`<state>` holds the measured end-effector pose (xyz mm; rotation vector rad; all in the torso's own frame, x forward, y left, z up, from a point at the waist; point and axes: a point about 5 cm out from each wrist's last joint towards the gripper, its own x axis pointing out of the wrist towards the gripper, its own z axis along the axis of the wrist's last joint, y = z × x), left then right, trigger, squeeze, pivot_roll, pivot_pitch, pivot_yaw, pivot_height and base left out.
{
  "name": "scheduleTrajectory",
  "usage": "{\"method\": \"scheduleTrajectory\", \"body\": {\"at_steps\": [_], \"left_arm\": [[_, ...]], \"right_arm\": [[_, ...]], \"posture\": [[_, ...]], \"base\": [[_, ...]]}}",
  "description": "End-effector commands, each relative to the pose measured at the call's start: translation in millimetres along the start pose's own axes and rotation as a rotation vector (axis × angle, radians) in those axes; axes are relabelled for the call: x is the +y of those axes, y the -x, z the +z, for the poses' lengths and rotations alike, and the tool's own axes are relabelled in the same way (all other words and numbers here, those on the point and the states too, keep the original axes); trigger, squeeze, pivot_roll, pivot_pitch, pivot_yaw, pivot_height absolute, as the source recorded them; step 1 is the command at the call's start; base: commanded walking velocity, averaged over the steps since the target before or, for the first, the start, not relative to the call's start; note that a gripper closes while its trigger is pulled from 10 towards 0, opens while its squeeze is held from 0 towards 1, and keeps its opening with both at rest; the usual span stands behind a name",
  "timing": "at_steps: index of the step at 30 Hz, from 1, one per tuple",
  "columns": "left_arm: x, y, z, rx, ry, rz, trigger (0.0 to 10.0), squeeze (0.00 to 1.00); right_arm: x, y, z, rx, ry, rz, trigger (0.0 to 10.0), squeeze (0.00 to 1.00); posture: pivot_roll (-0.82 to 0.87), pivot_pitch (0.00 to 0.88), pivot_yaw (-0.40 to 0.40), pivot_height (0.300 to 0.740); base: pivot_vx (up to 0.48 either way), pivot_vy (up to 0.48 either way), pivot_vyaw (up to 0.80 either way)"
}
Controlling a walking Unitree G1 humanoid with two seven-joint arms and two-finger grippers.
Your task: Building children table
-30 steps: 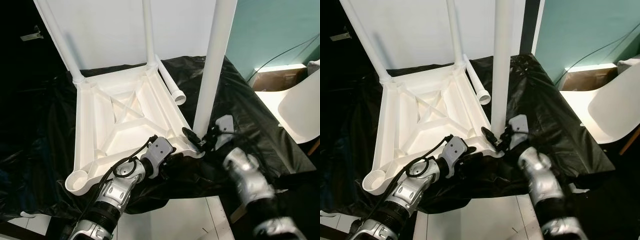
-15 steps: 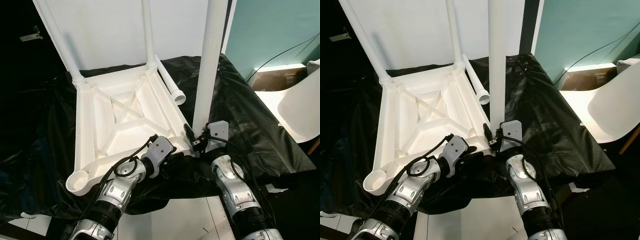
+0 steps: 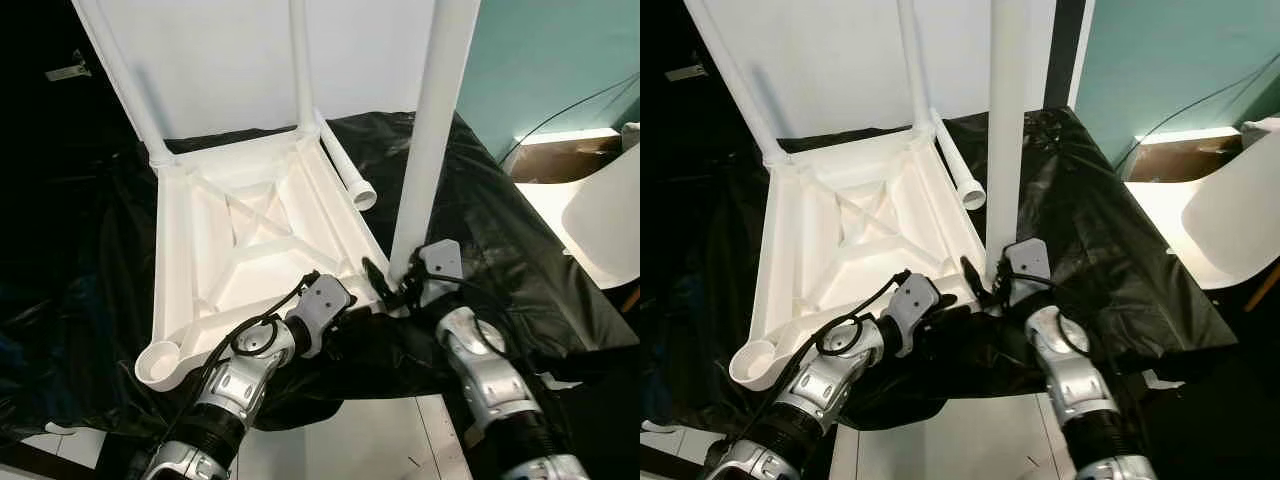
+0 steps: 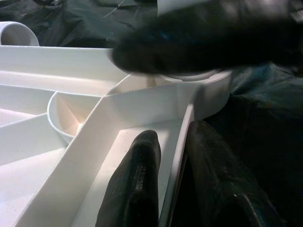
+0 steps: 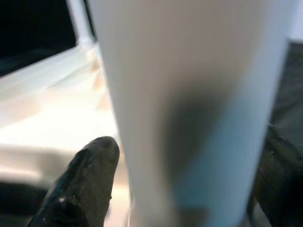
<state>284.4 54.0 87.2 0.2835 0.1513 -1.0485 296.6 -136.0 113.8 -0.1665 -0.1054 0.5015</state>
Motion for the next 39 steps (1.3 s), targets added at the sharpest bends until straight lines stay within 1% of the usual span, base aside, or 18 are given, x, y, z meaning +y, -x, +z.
{"method": "scheduleTrajectory", "body": {"at_steps": [1,6,11,12,13,14,20,25,26,27,28,29,30,31,35,36,38,39], "left_arm": [[-17.3,1.9,-28.6,0.116,0.057,-0.083,10.0,0.0],[-15.9,2.2,-28.2,0.117,0.056,-0.082,10.0,0.0],[-16.3,0.7,-27.2,0.116,0.051,-0.088,10.0,0.0],[-16.5,0.5,-27.2,0.116,0.051,-0.088,10.0,0.0],[-16.5,0.5,-27.2,0.116,0.051,-0.088,10.0,0.0],[-16.5,0.6,-27.4,0.117,0.051,-0.088,10.0,0.0],[-16.4,3.3,-30.4,0.124,0.053,-0.082,10.0,0.0],[-16.4,3.5,-30.4,0.125,0.051,-0.083,10.0,0.0],[-16.1,3.2,-29.8,0.124,0.05,-0.083,10.0,0.0],[-15.8,2.8,-29.3,0.123,0.05,-0.083,10.0,0.0],[-15.8,2.8,-29.3,0.123,0.05,-0.083,10.0,0.0],[-15.6,2.5,-28.9,0.122,0.05,-0.083,10.0,0.0],[-15.6,2.5,-28.9,0.122,0.05,-0.083,10.0,0.0],[-16.7,1.7,-29.0,0.124,0.047,-0.088,10.0,0.0],[-17.7,1.6,-29.2,0.126,0.044,-0.093,10.0,0.0],[-17.8,2.9,-30.2,0.13,0.043,-0.093,10.0,0.0],[-17.8,2.9,-30.2,0.13,0.043,-0.093,10.0,0.0],[-17.7,3.7,-30.9,0.131,0.043,-0.093,10.0,0.0]], "right_arm": [[-8.4,2.8,-0.7,0.014,0.008,0.062,10.0,0.0],[-18.1,3.2,0.3,0.032,0.039,0.106,10.0,0.0],[-28.0,1.0,-1.2,0.084,0.106,0.181,10.0,0.0],[-28.7,0.9,-1.5,0.089,0.124,0.2,4.9,0.0],[-28.7,0.9,-1.5,0.089,0.124,0.2,4.9,0.0],[-28.9,1.2,-1.5,0.088,0.13,0.215,0.0,0.0],[-23.5,3.3,-5.0,0.09,0.123,0.244,0.0,0.0],[-14.7,7.4,-13.6,0.111,0.06,0.221,0.0,0.0],[-8.9,9.0,-17.0,0.115,0.03,0.192,0.0,0.0],[-5.5,9.2,-18.4,0.093,0.038,0.067,0.0,0.0],[-5.5,9.2,-18.4,0.093,0.038,0.067,0.0,0.0],[-4.0,9.7,-18.8,0.075,0.048,-0.022,0.0,0.0],[-4.0,9.7,-18.8,0.075,0.048,-0.022,0.0,0.0],[-5.7,14.7,-18.7,0.044,0.026,-0.3,0.0,0.0],[-3.1,16.6,-18.2,0.032,0.027,-0.362,0.0,0.0],[-11.9,16.0,-17.1,0.028,0.043,-0.371,0.0,0.0],[-11.9,16.0,-17.1,0.028,0.043,-0.371,0.0,0.0],[-17.9,16.3,-17.0,0.031,0.053,-0.383,0.0,0.0]], "posture": [[-0.09,0.0,0.05,0.74],[-0.1,0.0,0.052,0.74],[-0.1,0.0,0.054,0.74],[-0.09,0.0,0.054,0.74],[-0.09,0.0,0.054,0.74],[-0.09,0.0,0.052,0.74],[-0.09,0.0,0.054,0.74],[-0.09,0.0,0.054,0.74],[-0.08,0.0,0.051,0.74],[-0.09,0.0,0.046,0.74],[-0.09,0.0,0.046,0.74],[-0.09,0.0,0.046,0.74],[-0.09,0.0,0.046,0.74],[-0.08,0.0,0.05,0.74],[-0.08,0.0,0.052,0.74],[-0.08,0.0,0.054,0.74],[-0.08,0.0,0.054,0.74],[-0.08,0.0,0.054,0.74]], "base": [[0.0,0.0,0.0],[0.0,0.0,0.0],[0.0,0.0,0.0],[0.0,0.0,0.0],[0.0,0.0,0.0],[0.0,0.0,0.0],[0.0,0.0,0.0],[0.0,0.0,0.0],[0.0,0.0,0.0],[0.0,0.0,0.0],[0.0,0.0,0.0],[0.0,0.0,0.0],[0.0,0.0,0.0],[0.0,0.0,0.0],[0.0,0.0,0.0],[0.0,0.0,0.0],[0.0,0.0,0.0],[0.0,0.0,0.0]]}}
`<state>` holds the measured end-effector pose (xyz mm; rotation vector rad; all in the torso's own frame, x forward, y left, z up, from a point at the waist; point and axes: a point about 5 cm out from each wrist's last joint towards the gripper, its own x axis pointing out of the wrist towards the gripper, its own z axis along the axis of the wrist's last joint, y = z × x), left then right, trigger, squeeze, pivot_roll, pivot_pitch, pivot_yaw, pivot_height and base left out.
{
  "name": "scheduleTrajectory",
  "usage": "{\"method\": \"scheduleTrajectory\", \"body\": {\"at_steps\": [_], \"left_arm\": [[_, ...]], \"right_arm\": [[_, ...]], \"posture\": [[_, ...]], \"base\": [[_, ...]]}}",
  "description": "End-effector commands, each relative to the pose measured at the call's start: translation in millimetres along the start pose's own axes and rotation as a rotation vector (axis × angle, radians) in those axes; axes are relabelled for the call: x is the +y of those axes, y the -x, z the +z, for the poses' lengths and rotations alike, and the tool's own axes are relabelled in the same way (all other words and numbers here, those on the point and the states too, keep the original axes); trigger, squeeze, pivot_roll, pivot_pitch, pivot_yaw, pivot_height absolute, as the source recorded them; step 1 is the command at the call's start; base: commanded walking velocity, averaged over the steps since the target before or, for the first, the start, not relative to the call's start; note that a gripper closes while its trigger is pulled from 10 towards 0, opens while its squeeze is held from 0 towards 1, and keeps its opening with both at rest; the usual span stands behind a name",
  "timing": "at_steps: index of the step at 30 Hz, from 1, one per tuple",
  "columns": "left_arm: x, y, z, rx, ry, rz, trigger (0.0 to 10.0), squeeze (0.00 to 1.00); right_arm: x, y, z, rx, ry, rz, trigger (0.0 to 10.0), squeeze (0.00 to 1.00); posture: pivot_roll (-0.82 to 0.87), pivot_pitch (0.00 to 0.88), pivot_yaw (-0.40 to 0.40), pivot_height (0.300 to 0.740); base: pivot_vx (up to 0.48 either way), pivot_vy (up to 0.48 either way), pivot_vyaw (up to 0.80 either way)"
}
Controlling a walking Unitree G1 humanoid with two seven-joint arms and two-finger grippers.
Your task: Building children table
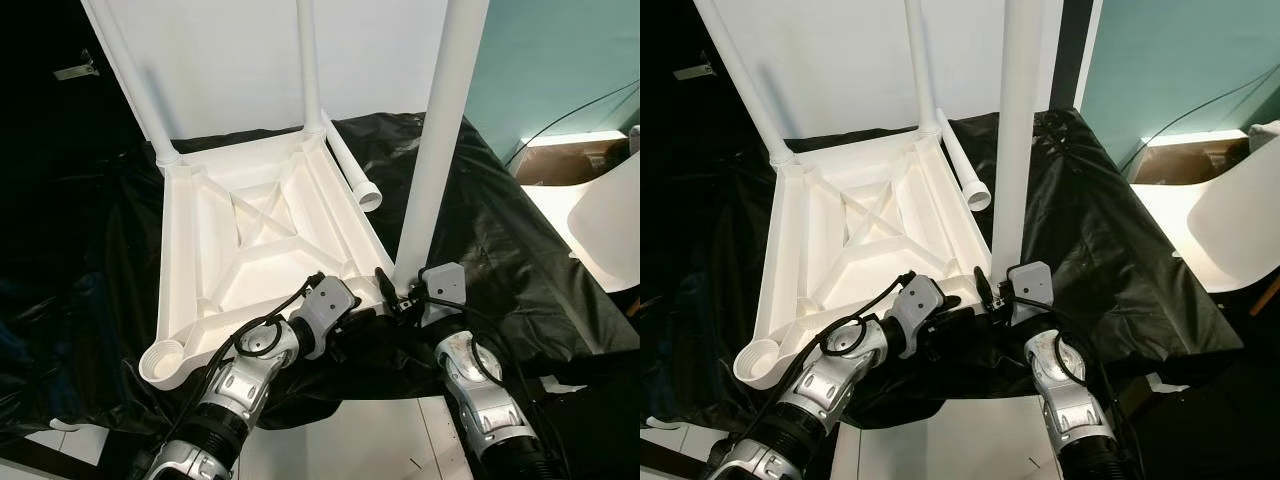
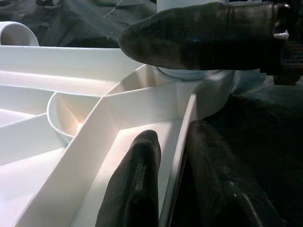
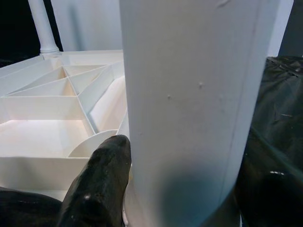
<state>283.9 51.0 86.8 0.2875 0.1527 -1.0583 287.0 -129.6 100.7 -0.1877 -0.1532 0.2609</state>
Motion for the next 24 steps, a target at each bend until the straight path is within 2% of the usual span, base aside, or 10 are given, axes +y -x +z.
{"method": "scheduleTrajectory", "body": {"at_steps": [1,5,6,7,8,9,12,17,18,24], "left_arm": [[-16.0,6.4,-31.9,0.13,0.047,-0.082,10.0,0.0],[-16.1,6.9,-32.3,0.132,0.05,-0.079,10.0,0.0],[-16.2,6.8,-32.2,0.132,0.051,-0.078,10.0,0.0],[-16.2,6.8,-32.2,0.132,0.051,-0.078,10.0,0.0],[-16.2,6.6,-32.2,0.131,0.051,-0.077,10.0,0.0],[-16.1,6.3,-32.0,0.13,0.052,-0.075,10.0,0.0],[-15.6,5.8,-31.7,0.128,0.054,-0.072,10.0,0.0],[-15.3,5.2,-31.6,0.128,0.054,-0.072,10.0,0.0],[-15.0,4.5,-31.2,0.127,0.053,-0.072,10.0,0.0],[-14.0,2.3,-29.0,0.122,0.048,-0.077,10.0,0.0]], "right_arm": [[-36.9,2.3,-7.7,0.056,0.028,-0.155,0.0,0.0],[-40.5,1.1,-7.2,0.062,0.065,-0.152,0.0,0.0],[-38.4,0.6,-7.9,0.067,0.074,-0.141,0.9,0.0],[-38.4,0.6,-7.9,0.067,0.074,-0.141,0.9,0.0],[-33.8,0.3,-8.2,0.067,0.099,-0.127,9.0,0.0],[-26.0,-0.2,-7.7,0.059,0.086,-0.067,10.0,1.0],[-13.4,-1.4,-6.2,0.047,0.038,0.057,10.0,1.0],[-9.9,-4.3,-3.2,0.042,0.023,0.187,10.0,1.0],[-14.4,-7.0,-0.1,0.032,0.035,0.229,10.0,0.0],[-34.6,-15.9,9.8,0.044,0.059,0.419,10.0,0.0]], "posture": [[-0.08,0.0,0.053,0.74],[-0.07,0.0,0.051,0.74],[-0.07,0.0,0.051,0.74],[-0.07,0.0,0.051,0.74],[-0.07,0.0,0.05,0.74],[-0.08,0.0,0.05,0.74],[-0.08,0.0,0.051,0.74],[-0.09,0.0,0.053,0.74],[-0.09,0.0,0.054,0.74],[-0.1,0.0,0.056,0.74]], "base": [[0.0,0.0,0.0],[0.0,0.0,0.0],[0.0,0.0,0.0],[0.0,0.0,0.0],[0.0,0.0,0.0],[0.0,0.0,0.0],[0.0,0.0,0.0],[0.0,0.0,0.0],[0.0,0.0,0.0],[0.0,0.0,0.0]]}}
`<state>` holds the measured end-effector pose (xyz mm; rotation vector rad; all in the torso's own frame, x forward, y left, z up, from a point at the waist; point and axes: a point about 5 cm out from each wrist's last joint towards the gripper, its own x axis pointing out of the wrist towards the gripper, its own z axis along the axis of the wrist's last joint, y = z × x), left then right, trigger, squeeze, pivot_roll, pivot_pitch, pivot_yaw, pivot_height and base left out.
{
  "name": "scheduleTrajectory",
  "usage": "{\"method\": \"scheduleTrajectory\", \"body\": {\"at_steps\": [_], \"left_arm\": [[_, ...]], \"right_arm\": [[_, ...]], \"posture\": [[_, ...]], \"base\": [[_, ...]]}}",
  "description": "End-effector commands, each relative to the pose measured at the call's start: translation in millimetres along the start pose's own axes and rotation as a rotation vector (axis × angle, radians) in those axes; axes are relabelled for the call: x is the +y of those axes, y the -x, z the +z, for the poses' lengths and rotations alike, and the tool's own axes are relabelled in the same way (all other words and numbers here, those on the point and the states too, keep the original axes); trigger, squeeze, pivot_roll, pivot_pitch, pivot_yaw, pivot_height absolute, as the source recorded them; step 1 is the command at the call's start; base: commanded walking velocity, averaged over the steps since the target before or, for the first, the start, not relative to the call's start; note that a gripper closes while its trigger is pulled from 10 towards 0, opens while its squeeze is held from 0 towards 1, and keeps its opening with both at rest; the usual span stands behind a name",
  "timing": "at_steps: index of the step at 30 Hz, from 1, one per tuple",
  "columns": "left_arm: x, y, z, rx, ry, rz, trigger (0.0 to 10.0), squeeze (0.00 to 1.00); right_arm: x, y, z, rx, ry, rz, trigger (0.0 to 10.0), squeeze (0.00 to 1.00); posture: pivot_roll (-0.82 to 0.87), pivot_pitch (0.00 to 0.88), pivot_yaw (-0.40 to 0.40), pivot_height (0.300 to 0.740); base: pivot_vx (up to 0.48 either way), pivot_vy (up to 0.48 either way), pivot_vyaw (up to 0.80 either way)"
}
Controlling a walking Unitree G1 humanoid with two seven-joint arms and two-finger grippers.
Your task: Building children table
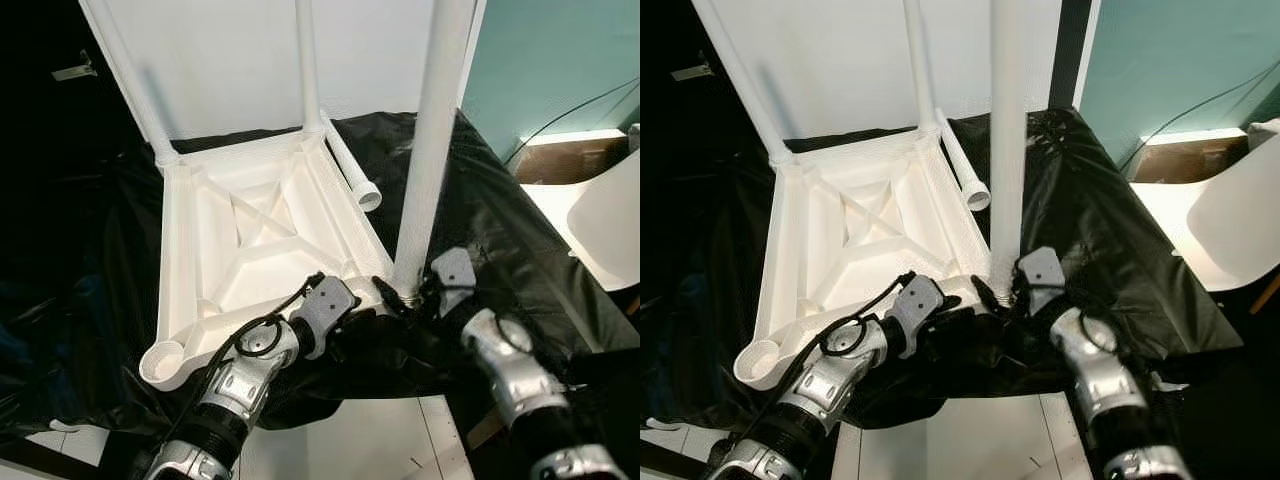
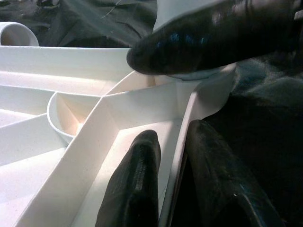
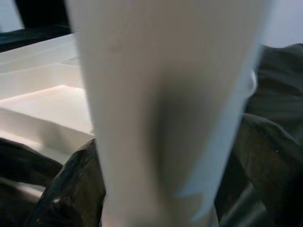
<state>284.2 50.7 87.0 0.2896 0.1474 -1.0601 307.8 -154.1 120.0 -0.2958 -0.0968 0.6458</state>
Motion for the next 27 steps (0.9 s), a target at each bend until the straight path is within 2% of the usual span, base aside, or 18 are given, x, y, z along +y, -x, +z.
{"method": "scheduleTrajectory", "body": {"at_steps": [1,2,5,10,11,15,22,27], "left_arm": [[-14.3,2.7,-29.1,0.125,0.052,-0.077,10.0,0.0],[-14.3,2.7,-29.1,0.125,0.052,-0.077,10.0,0.0],[-14.3,3.3,-29.1,0.126,0.051,-0.078,10.0,0.0],[-13.7,4.0,-29.1,0.127,0.05,-0.075,10.0,0.0],[-13.4,4.2,-29.0,0.126,0.05,-0.073,10.0,0.0],[-12.3,4.9,-29.0,0.126,0.051,-0.067,10.0,0.0],[-11.6,5.9,-29.8,0.129,0.052,-0.065,10.0,0.0],[-11.6,5.6,-29.6,0.129,0.05,-0.068,10.0,0.0]], "right_arm": [[-6.8,1.4,0.1,0.022,-0.004,0.075,10.0,0.0],[-6.8,1.4,0.1,0.022,-0.004,0.075,10.0,0.0],[-18.9,2.8,4.1,0.049,0.037,0.185,10.0,0.0],[-25.1,3.4,4.1,0.087,0.075,0.274,10.0,0.0],[-25.8,3.9,2.9,0.102,0.067,0.309,0.0,0.0],[-18.8,6.1,-2.7,0.15,0.069,0.417,0.0,0.0],[-20.0,9.1,-11.0,0.192,0.041,0.435,0.0,0.0],[-19.5,10.7,-14.2,0.186,-0.004,0.399,0.0,0.0]], "posture": [[-0.1,0.0,0.057,0.74],[-0.1,0.0,0.057,0.74],[-0.09,0.0,0.056,0.74],[-0.09,0.0,0.055,0.74],[-0.08,0.0,0.054,0.74],[-0.08,0.0,0.052,0.74],[-0.08,0.0,0.055,0.74],[-0.08,0.0,0.056,0.74]], "base": [[0.0,0.0,0.0],[0.0,0.0,0.0],[0.0,0.0,0.0],[0.0,0.0,0.0],[0.0,0.0,0.0],[0.0,0.0,0.0],[0.0,0.0,0.0],[0.0,0.0,0.0]]}}
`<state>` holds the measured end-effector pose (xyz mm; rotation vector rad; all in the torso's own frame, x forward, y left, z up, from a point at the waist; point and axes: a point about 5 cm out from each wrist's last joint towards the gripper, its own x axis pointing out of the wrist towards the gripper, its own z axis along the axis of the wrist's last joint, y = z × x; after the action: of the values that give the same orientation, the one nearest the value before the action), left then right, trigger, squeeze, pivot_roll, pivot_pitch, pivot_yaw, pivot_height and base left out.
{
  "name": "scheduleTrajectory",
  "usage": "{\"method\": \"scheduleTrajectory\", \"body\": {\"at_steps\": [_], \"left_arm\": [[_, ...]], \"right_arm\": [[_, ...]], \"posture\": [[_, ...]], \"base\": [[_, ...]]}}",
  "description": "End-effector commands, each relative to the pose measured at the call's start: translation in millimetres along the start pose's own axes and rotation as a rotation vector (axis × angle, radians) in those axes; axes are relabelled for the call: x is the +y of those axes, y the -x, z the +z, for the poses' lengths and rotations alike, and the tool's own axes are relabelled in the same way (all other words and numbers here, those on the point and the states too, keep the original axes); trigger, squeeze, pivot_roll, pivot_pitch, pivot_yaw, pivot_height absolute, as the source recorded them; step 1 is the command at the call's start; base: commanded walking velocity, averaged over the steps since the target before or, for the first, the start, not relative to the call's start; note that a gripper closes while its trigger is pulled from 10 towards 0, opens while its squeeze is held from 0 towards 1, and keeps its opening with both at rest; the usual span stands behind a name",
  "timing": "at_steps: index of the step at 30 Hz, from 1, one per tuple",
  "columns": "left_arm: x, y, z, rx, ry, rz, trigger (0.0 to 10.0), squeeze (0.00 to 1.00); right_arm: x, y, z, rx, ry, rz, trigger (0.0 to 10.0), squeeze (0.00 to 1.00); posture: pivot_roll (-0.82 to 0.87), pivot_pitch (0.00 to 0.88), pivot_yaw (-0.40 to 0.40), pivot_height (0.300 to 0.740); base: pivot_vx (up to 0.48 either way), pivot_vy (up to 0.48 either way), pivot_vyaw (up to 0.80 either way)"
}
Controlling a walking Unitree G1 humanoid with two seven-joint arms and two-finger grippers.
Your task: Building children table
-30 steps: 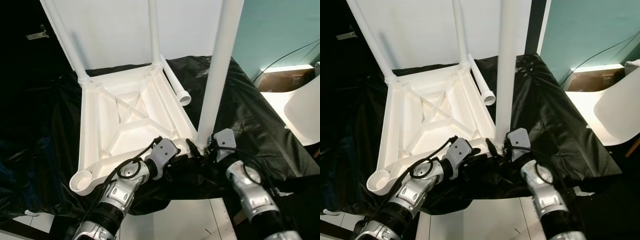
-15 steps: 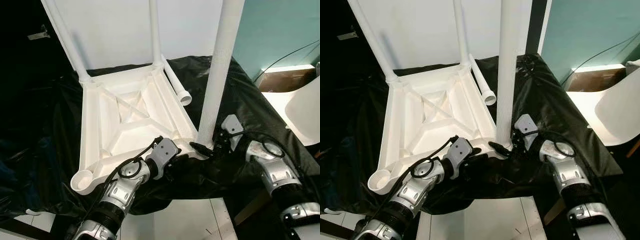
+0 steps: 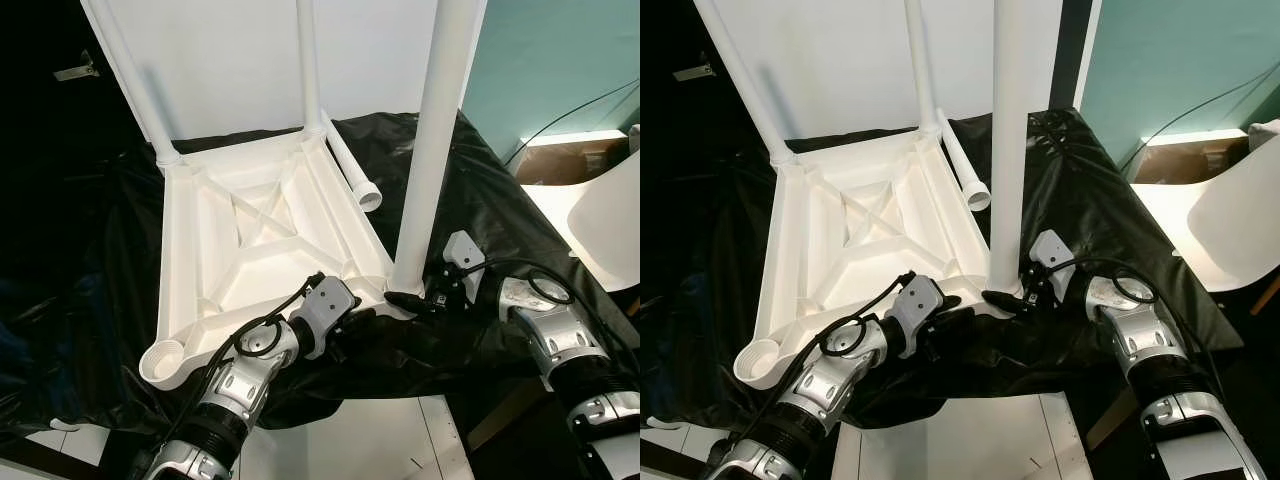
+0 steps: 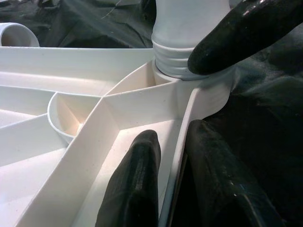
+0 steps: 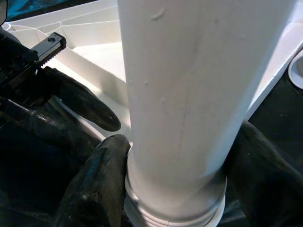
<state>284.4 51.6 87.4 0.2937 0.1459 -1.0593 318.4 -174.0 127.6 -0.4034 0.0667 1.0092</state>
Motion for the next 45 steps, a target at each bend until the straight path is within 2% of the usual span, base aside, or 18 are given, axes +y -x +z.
{"method": "scheduleTrajectory", "body": {"at_steps": [1,2,4,6,8,11,20,21,22,24,25,30,31,38,40,42,44,45], "left_arm": [[-12.5,4.6,-29.6,0.128,0.053,-0.071,10.0,0.0],[-12.6,4.3,-29.6,0.127,0.053,-0.072,10.0,0.0],[-12.9,4.1,-29.8,0.127,0.053,-0.07,10.0,0.0],[-12.5,4.7,-29.9,0.126,0.053,-0.064,10.0,0.0],[-9.1,6.7,-30.0,0.123,0.067,-0.042,10.0,0.0],[-6.3,8.5,-30.3,0.123,0.069,-0.032,10.0,0.0],[-7.1,9.2,-32.0,0.134,0.054,-0.044,10.0,0.0],[-7.4,8.6,-31.4,0.133,0.054,-0.046,10.0,0.0],[-7.6,8.2,-31.0,0.131,0.054,-0.046,10.0,0.0],[-7.6,8.1,-30.8,0.13,0.054,-0.046,10.0,0.0],[-7.9,8.1,-30.7,0.13,0.054,-0.047,10.0,0.0],[-9.8,10.1,-33.2,0.136,0.055,-0.052,10.0,0.0],[-9.9,10.1,-33.4,0.136,0.055,-0.052,10.0,0.0],[-9.4,8.5,-32.2,0.133,0.056,-0.051,10.0,0.0],[-8.8,7.8,-31.4,0.13,0.056,-0.05,10.0,0.0],[-8.8,7.6,-31.2,0.13,0.056,-0.05,10.0,0.0],[-9.0,7.7,-31.3,0.13,0.056,-0.051,10.0,0.0],[-9.1,7.8,-31.2,0.13,0.056,-0.051,10.0,0.0]], "right_arm": [[6.9,0.9,-15.5,0.035,-0.08,-0.034,0.0,0.0],[6.9,-0.6,-15.8,0.024,-0.094,-0.068,0.0,0.0],[7.4,-8.3,-13.8,-0.072,-0.141,-0.377,0.0,0.0],[22.7,-11.0,-9.1,-0.181,-0.198,-0.558,0.0,0.0],[38.7,-14.9,-7.5,-0.208,-0.24,-0.601,0.0,0.0],[49.6,-19.1,-5.3,-0.21,-0.246,-0.62,0.0,0.0],[54.3,-27.7,-2.2,-0.208,-0.271,-0.681,0.0,0.0],[57.9,-29.9,-1.8,-0.191,-0.267,-0.666,4.1,0.0],[60.0,-31.5,-1.7,-0.176,-0.253,-0.641,10.0,0.0],[61.3,-32.4,-1.6,-0.164,-0.243,-0.626,10.0,0.0],[59.7,-31.9,-1.5,-0.161,-0.236,-0.602,10.0,1.0],[37.8,-25.7,2.3,-0.155,-0.143,-0.499,10.0,1.0],[32.5,-23.7,3.2,-0.147,-0.115,-0.467,10.0,0.0],[11.9,-13.5,5.5,-0.095,-0.005,-0.359,10.0,0.0],[4.1,-9.8,4.8,-0.039,0.05,-0.285,10.0,0.0],[0.5,-6.5,2.3,0.006,0.061,-0.187,10.0,0.0],[0.0,-5.5,1.6,0.017,0.061,-0.158,10.0,0.0],[-0.3,-4.1,-0.4,0.035,0.06,-0.115,7.3,0.0]], "posture": [[-0.08,0.0,0.053,0.74],[-0.08,0.0,0.053,0.74],[-0.08,0.0,0.049,0.74],[-0.08,0.0,0.047,0.74],[-0.07,0.0,0.047,0.74],[-0.07,0.0,0.046,0.74],[-0.07,0.0,0.045,0.74],[-0.07,0.0,0.044,0.74],[-0.07,0.0,0.045,0.74],[-0.07,0.0,0.046,0.74],[-0.07,0.0,0.047,0.74],[-0.08,0.0,0.049,0.74],[-0.08,0.0,0.049,0.74],[-0.08,0.0,0.047,0.74],[-0.08,0.0,0.049,0.74],[-0.08,0.0,0.05,0.74],[-0.08,0.0,0.05,0.74],[-0.08,0.0,0.049,0.74]], "base": [[0.0,0.0,0.0],[0.0,0.0,0.0],[0.0,0.0,0.0],[0.0,0.0,0.0],[0.0,0.0,0.0],[0.0,0.0,0.0],[0.0,0.0,0.0],[0.0,0.0,0.0],[0.0,0.0,0.0],[0.0,0.0,0.0],[0.0,0.0,0.0],[0.0,0.0,0.0],[0.0,0.0,0.0],[0.0,0.0,0.0],[0.0,0.0,0.0],[0.0,0.0,0.0],[0.0,0.0,0.0],[0.0,0.0,0.0]]}}
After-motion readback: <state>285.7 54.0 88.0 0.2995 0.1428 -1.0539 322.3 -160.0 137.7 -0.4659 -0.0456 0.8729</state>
